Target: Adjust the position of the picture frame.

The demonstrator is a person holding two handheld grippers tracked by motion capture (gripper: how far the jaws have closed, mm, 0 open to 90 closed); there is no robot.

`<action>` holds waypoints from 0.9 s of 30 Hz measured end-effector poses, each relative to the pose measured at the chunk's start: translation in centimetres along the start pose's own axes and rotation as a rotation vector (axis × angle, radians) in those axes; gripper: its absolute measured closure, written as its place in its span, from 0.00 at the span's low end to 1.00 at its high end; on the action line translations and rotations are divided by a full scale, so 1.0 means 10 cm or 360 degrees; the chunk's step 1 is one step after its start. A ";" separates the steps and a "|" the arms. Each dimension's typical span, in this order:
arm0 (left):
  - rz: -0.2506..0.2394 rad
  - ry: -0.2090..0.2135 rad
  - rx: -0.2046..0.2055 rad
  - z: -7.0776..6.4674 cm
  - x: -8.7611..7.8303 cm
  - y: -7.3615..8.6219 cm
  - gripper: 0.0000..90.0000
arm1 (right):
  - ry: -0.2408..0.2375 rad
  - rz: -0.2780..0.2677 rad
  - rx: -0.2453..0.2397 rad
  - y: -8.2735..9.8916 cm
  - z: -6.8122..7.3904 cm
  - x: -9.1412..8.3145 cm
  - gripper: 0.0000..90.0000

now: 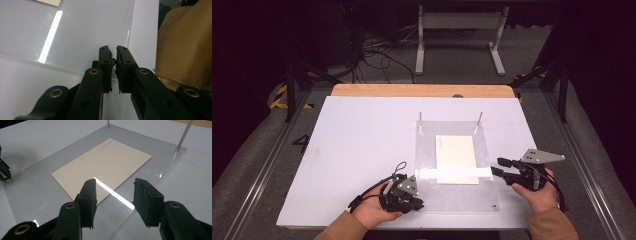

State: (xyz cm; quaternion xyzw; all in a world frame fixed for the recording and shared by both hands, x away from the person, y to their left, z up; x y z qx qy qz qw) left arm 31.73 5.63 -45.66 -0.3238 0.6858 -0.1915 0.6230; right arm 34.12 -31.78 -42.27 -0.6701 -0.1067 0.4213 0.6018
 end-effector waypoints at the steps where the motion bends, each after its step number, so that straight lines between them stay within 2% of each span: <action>1: -0.0002 0.0002 0.0001 0.00 -0.01 0.01 0.92 | -0.0002 -0.0005 0.0000 0.00 0.01 -0.01 0.58; 2: 0.0002 -0.0004 -0.0004 0.00 -0.05 0.02 0.93 | -0.0006 -0.0005 -0.0002 0.00 0.01 -0.01 0.58; 3: -0.0057 0.0063 -0.0024 0.02 -0.11 0.03 1.00 | -0.0012 -0.0005 -0.0002 0.00 0.02 -0.01 0.58; 4: -0.0094 0.0083 -0.0037 0.01 -0.17 0.05 1.00 | -0.0017 -0.0004 -0.0004 0.00 0.02 -0.01 0.58; 6: -0.0137 0.0062 -0.0058 0.01 -0.21 0.08 1.00 | -0.0026 -0.0002 -0.0006 0.01 0.02 0.00 0.58; 7: -0.0148 0.0042 -0.0085 0.01 -0.23 0.11 1.00 | -0.0028 0.0001 -0.0006 0.01 0.02 0.00 0.58; 10: -0.0172 -0.0029 -0.0107 0.04 -0.25 0.14 1.00 | -0.0031 0.0006 -0.0004 0.02 0.02 0.02 0.57; 11: -0.0208 -0.0047 -0.0139 0.04 -0.26 0.14 1.00 | -0.0034 0.0008 -0.0009 0.02 0.02 0.03 0.57; 14: -0.0270 -0.0100 -0.0170 0.06 -0.30 0.15 0.99 | -0.0043 0.0025 -0.0019 0.02 0.03 0.04 0.57; 19: -0.0354 -0.0190 -0.0235 0.08 -0.35 0.15 0.85 | -0.0051 0.0050 -0.0067 0.02 0.08 0.04 0.60; 20: -0.0382 -0.0250 -0.0259 0.11 -0.36 0.15 0.80 | -0.0042 0.0037 -0.0062 0.01 0.08 0.04 0.60; 21: -0.0403 -0.0278 -0.0280 0.13 -0.38 0.16 0.75 | -0.0024 0.0016 -0.0061 -0.01 0.06 0.05 0.60; 23: -0.0443 -0.0312 -0.0310 0.15 -0.41 0.17 0.73 | -0.0011 0.0001 -0.0065 -0.04 0.04 0.07 0.60; 27: -0.0542 -0.0415 -0.0396 0.24 -0.50 0.21 0.60 | 0.0048 -0.0039 -0.0089 -0.11 -0.06 0.12 0.58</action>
Point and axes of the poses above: each handheld gripper's, and its own axes: x roughly forward along the jaws, y roughly out of its underside, z roughly to its left, the point moved 2 cm from there along x, roughly forward along the jaws, and after that the axes turned 6 degrees about -z, right-handed, at the moved point
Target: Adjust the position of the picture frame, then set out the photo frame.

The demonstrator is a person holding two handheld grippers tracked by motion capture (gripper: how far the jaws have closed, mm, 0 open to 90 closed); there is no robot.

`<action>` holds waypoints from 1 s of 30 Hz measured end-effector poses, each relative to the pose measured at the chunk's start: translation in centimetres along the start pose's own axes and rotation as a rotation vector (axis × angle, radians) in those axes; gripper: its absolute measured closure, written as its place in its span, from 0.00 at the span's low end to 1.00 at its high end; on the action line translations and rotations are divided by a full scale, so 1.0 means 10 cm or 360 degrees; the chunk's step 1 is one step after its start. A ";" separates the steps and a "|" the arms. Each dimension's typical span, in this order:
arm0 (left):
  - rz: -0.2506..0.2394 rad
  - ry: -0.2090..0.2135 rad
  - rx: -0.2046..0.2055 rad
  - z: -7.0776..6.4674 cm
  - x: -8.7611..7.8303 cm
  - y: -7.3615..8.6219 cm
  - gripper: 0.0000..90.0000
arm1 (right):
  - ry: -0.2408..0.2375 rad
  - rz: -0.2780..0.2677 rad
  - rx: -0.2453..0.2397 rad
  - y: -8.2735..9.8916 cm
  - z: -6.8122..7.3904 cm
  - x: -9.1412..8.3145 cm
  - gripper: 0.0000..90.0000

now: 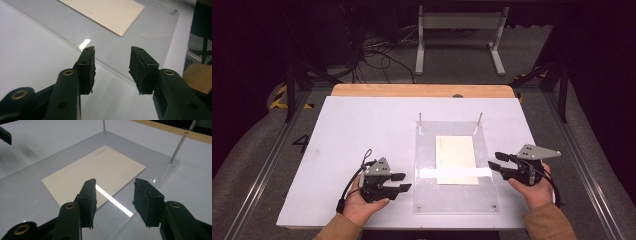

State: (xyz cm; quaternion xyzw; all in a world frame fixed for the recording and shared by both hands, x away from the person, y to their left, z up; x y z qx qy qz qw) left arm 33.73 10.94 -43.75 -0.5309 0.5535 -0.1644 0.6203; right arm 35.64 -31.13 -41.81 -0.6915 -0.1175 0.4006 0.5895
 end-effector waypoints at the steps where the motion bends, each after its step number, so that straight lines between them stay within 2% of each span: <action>1: -0.0019 -0.0021 -0.0018 0.02 -0.01 0.00 0.58 | 0.0009 -0.0009 0.0000 -0.02 -0.03 0.01 0.59; 5: -0.0066 -0.0082 -0.0072 0.10 -0.05 0.03 0.56 | 0.0056 -0.0046 -0.0013 -0.07 -0.17 0.11 0.61; 8: -0.0072 -0.0094 -0.0090 0.13 -0.07 0.04 0.55 | 0.0125 -0.0053 -0.0032 -0.13 -0.30 0.26 0.60; 9: -0.0072 -0.0094 -0.0090 0.13 -0.07 0.04 0.55 | 0.0125 -0.0053 -0.0032 -0.13 -0.30 0.26 0.60; 11: -0.0092 -0.0115 -0.0107 0.17 -0.09 0.05 0.55 | 0.0153 -0.0076 -0.0074 -0.22 -0.46 0.45 0.63; 12: -0.0092 -0.0115 -0.0107 0.17 -0.09 0.05 0.55 | 0.0153 -0.0076 -0.0074 -0.22 -0.46 0.45 0.63; 13: -0.0092 -0.0112 -0.0114 0.17 -0.10 0.06 0.55 | 0.0164 -0.0064 -0.0053 -0.27 -0.56 0.54 0.64; 14: -0.0092 -0.0112 -0.0114 0.17 -0.10 0.06 0.54 | 0.0164 -0.0064 -0.0053 -0.27 -0.56 0.54 0.64; 16: -0.0094 -0.0129 -0.0104 0.21 -0.11 0.07 0.54 | 0.0200 -0.0055 -0.0038 -0.32 -0.71 0.63 0.65; 17: -0.0094 -0.0124 -0.0132 0.20 -0.12 0.08 0.54 | 0.0219 -0.0056 -0.0016 -0.33 -0.79 0.69 0.65; 18: -0.0097 -0.0129 -0.0129 0.21 -0.12 0.09 0.54 | 0.0236 -0.0032 0.0000 -0.35 -0.89 0.77 0.65; 19: -0.0095 -0.0131 -0.0140 0.22 -0.14 0.11 0.54 | 0.0243 -0.0012 0.0010 -0.36 -0.93 0.81 0.64; 22: -0.0101 -0.0140 -0.0132 0.23 -0.15 0.12 0.54 | 0.0260 0.0010 0.0012 -0.38 -1.00 0.90 0.64; 23: -0.0099 -0.0144 -0.0132 0.23 -0.16 0.12 0.54 | 0.0272 0.0043 0.0022 -0.39 -1.05 0.99 0.63; 26: -0.0104 -0.0155 -0.0140 0.23 -0.20 0.16 0.54 | 0.0279 0.0087 0.0018 -0.39 -1.11 1.13 0.64; 27: -0.0104 -0.0155 -0.0140 0.23 -0.20 0.16 0.54 | 0.0279 0.0087 0.0018 -0.39 -1.11 1.13 0.64; 30: -0.0107 -0.0167 -0.0160 0.23 -0.24 0.19 0.55 | 0.0247 0.0117 -0.0013 -0.38 -1.14 1.25 0.74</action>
Point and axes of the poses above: each handheld gripper's, and its own axes: x roughly forward along the jaws, y roughly out of its underside, z roughly to its left, the point moved 2 cm from there along x, roughly forward along the jaws, and after that the axes turned 6 degrees about -z, right-handed, at the moved point
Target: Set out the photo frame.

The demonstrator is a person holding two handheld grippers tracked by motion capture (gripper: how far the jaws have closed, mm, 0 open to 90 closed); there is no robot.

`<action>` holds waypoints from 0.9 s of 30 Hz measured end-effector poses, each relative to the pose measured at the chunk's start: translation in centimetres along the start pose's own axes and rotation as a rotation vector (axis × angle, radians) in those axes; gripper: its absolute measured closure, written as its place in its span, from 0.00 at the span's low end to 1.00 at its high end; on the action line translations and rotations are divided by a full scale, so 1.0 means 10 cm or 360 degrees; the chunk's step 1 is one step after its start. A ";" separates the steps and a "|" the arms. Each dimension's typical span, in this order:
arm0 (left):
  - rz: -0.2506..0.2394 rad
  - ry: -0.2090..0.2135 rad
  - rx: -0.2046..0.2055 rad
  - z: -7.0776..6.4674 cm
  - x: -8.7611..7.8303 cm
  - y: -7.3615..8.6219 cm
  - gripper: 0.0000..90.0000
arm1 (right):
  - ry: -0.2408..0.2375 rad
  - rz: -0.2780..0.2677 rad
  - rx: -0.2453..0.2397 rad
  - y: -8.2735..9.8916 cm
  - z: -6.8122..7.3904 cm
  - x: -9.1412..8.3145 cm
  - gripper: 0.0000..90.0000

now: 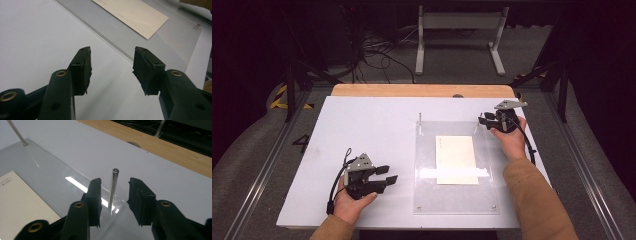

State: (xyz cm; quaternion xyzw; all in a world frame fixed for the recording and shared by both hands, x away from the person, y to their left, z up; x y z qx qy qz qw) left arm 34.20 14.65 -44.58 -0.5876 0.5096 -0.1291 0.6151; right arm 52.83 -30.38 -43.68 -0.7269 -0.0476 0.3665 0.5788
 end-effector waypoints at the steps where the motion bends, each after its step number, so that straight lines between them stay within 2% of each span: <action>1: -0.0002 0.0002 0.0016 0.01 -0.01 0.01 0.58 | -0.0012 0.0014 -0.0016 -0.01 0.00 0.05 0.80; 2: -0.0008 0.0002 0.0012 0.00 -0.02 0.02 0.58 | -0.0012 0.0014 -0.0016 -0.01 0.00 0.05 0.80; 3: -0.0003 0.0004 0.0016 0.00 -0.03 0.03 0.59 | -0.0021 0.0017 -0.0021 -0.01 0.00 0.09 0.88; 6: -0.0001 -0.0001 0.0018 0.00 -0.03 0.03 0.60 | -0.0009 0.0046 -0.0019 -0.03 0.00 0.10 0.93; 7: -0.0001 0.0001 0.0020 0.00 -0.04 0.03 0.60 | -0.0024 0.0052 0.0004 -0.03 -0.01 0.10 0.94; 12: -0.0010 0.0002 0.0029 0.00 -0.03 0.01 0.60 | -0.0046 0.0074 0.0005 -0.03 0.02 0.06 0.94; 22: -0.0007 0.0010 0.0051 -0.02 0.00 -0.01 0.60 | -0.0178 0.0095 -0.0057 -0.03 0.28 0.01 0.94; 27: -0.0009 0.0018 0.0040 -0.02 0.00 -0.01 0.60 | -0.0192 0.0091 -0.0054 -0.02 0.28 0.01 0.93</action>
Point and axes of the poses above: each handheld gripper's, and its own axes: x roughly forward along the jaws, y roughly out of its underside, z roughly to its left, the point moved 2 cm from there along x, roughly forward along the jaws, and after that the axes turned 6 degrees about -z, right-handed, at the moved point
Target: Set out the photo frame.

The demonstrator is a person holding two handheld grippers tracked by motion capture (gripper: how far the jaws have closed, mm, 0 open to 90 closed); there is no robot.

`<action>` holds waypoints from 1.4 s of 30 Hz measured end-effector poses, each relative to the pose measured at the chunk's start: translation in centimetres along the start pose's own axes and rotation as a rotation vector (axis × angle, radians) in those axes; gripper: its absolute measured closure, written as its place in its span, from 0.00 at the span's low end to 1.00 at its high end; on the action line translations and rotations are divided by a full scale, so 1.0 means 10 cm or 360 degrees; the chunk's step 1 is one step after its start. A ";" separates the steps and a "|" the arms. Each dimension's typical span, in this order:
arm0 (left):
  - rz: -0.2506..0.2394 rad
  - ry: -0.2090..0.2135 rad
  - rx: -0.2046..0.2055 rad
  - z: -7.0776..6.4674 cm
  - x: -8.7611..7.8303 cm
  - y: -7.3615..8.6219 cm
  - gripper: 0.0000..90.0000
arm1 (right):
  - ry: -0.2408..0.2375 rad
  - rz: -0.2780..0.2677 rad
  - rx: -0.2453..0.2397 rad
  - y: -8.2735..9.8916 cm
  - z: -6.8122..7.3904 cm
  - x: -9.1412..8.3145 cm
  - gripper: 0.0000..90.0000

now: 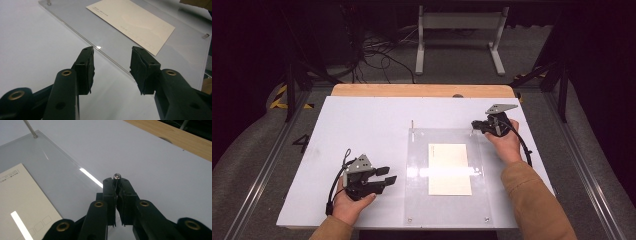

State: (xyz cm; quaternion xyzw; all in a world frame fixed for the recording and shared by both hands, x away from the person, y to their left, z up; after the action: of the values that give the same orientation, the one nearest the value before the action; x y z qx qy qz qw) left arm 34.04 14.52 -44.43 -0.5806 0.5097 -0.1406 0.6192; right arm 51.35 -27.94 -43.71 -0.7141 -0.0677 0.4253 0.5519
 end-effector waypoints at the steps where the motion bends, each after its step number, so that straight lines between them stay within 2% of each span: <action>1: 0.0004 -0.0004 -0.0002 0.00 0.00 0.00 0.60 | -0.0018 -0.0003 0.0000 0.00 -0.01 0.00 0.92; 3: 0.0006 -0.0006 -0.0007 0.00 0.00 0.01 0.60 | -0.0053 -0.0026 -0.0004 0.02 -0.04 0.00 0.89; 5: 0.0004 -0.0007 -0.0004 0.00 0.00 0.01 0.60 | -0.0054 -0.0037 -0.0029 0.04 -0.05 -0.01 0.91; 7: 0.0006 -0.0010 -0.0001 0.01 0.00 0.01 0.59 | -0.0083 -0.0055 0.0010 0.05 -0.06 -0.01 0.93; 12: 0.0010 -0.0012 0.0008 0.00 0.00 0.02 0.59 | -0.0064 -0.0065 0.0044 0.05 -0.05 0.00 0.94; 14: 0.0013 -0.0011 0.0003 -0.01 0.00 0.02 0.59 | -0.0044 -0.0086 0.0148 0.07 -0.05 0.01 0.93; 16: 0.0012 -0.0010 0.0004 -0.01 0.00 0.03 0.59 | -0.0040 -0.0113 0.0141 0.10 -0.06 0.01 0.94; 18: 0.0018 -0.0006 0.0005 -0.01 0.00 0.03 0.59 | 0.0013 -0.0124 0.0129 0.10 -0.02 0.02 0.94; 29: 0.0012 -0.0006 0.0003 -0.02 0.02 0.04 0.59 | 0.0089 -0.0152 0.0297 0.12 -0.02 0.07 0.95; 32: 0.0010 -0.0005 0.0010 -0.02 0.02 0.03 0.59 | 0.0091 -0.0160 0.0328 0.12 -0.03 0.08 0.95; 33: 0.0009 -0.0006 0.0009 -0.02 0.02 0.03 0.59 | 0.0089 -0.0182 0.0382 0.13 -0.04 0.10 0.95; 34: 0.0009 -0.0006 0.0012 -0.01 0.02 0.03 0.59 | 0.0085 -0.0190 0.0400 0.13 -0.05 0.11 0.95; 39: 0.0007 -0.0018 0.0002 0.00 0.02 0.03 0.59 | 0.0066 -0.0204 0.0428 0.14 -0.08 0.12 0.95; 42: -0.0016 -0.0024 0.0022 0.00 0.00 0.02 0.57 | 0.0055 -0.0191 0.0470 0.13 -0.10 0.13 0.95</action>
State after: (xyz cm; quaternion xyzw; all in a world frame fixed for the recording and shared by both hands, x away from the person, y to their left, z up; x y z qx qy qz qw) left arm 33.90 14.60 -44.60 -0.5800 0.5010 -0.1429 0.6263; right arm 52.43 -28.43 -45.48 -0.6272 -0.0375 0.3844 0.6763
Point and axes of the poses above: each handheld gripper's, and its own axes: x roughly forward along the jaws, y roughly out of its underside, z roughly to its left, the point moved 2 cm from there along x, roughly forward along the jaws, and after that the axes turned 6 degrees about -z, right-handed, at the moved point
